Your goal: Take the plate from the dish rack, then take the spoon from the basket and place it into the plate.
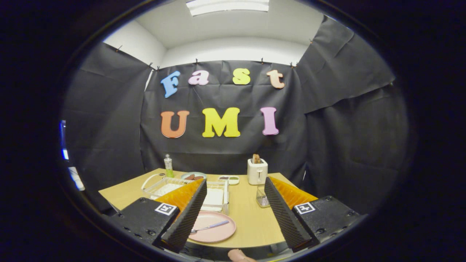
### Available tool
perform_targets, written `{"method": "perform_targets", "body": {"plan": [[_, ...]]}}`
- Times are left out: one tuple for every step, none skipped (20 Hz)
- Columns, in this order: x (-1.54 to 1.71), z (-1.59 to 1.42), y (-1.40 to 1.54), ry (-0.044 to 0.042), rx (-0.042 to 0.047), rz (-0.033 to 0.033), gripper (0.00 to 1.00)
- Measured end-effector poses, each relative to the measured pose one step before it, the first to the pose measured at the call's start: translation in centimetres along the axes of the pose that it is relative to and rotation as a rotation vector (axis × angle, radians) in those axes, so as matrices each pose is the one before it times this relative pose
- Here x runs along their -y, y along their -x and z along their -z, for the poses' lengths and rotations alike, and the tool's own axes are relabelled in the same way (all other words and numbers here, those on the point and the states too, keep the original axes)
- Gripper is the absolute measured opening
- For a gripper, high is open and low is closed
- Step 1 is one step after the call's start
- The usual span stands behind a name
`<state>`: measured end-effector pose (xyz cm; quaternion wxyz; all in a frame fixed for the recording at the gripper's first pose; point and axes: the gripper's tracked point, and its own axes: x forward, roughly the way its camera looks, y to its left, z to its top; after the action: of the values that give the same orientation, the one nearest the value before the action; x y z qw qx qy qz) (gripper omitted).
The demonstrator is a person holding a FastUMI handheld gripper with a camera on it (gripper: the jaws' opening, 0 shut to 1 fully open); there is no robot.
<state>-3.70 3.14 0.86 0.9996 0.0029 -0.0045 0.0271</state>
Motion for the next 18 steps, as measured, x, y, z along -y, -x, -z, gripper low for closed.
{"method": "perform_targets", "body": {"plan": [[0.101, -0.171, 0.096, 0.00293, -0.00034, 0.00279, 1.00], [0.217, -0.096, 0.035, 0.00294, 0.00323, 0.00603, 1.00], [0.292, -0.030, -0.020, 0.00184, -0.00030, 0.00683, 1.00], [0.148, -0.141, 0.020, -0.00144, 0.00311, 0.00262, 1.00], [0.162, -0.133, 0.017, -0.00267, -0.00019, 0.00063, 1.00], [0.115, -0.033, -0.021, -0.00331, 0.00218, -0.00040, 1.00], [0.377, -0.053, -0.083, -0.00237, 0.00174, 0.00635, 1.00], [0.258, -0.074, 0.084, -0.00412, 0.00490, 0.00317, 1.00], [0.101, -0.123, 0.013, -0.00496, 0.00390, 0.00076, 1.00], [0.120, 0.061, -0.059, -0.00407, 0.00101, 0.00158, 1.00], [0.132, 0.001, 0.033, -0.00364, 0.00350, 0.00072, 1.00], [0.093, 0.064, -0.061, 0.00087, -0.00034, 0.00028, 1.00], [0.051, 0.053, -0.037, 0.00307, -0.00149, -0.00011, 1.00], [-0.020, -0.044, 0.055, 0.00162, 0.00618, -0.00208, 1.00], [-0.014, -0.112, 0.135, -0.00014, 0.00299, 0.00202, 1.00], [0.023, 0.105, 0.019, 0.00087, 0.00189, -0.00003, 1.00], [-0.063, 0.208, -0.028, 0.00282, -0.00251, -0.00102, 1.00], [-0.068, 0.205, -0.044, 0.00437, -0.00561, -0.00228, 1.00]]}}
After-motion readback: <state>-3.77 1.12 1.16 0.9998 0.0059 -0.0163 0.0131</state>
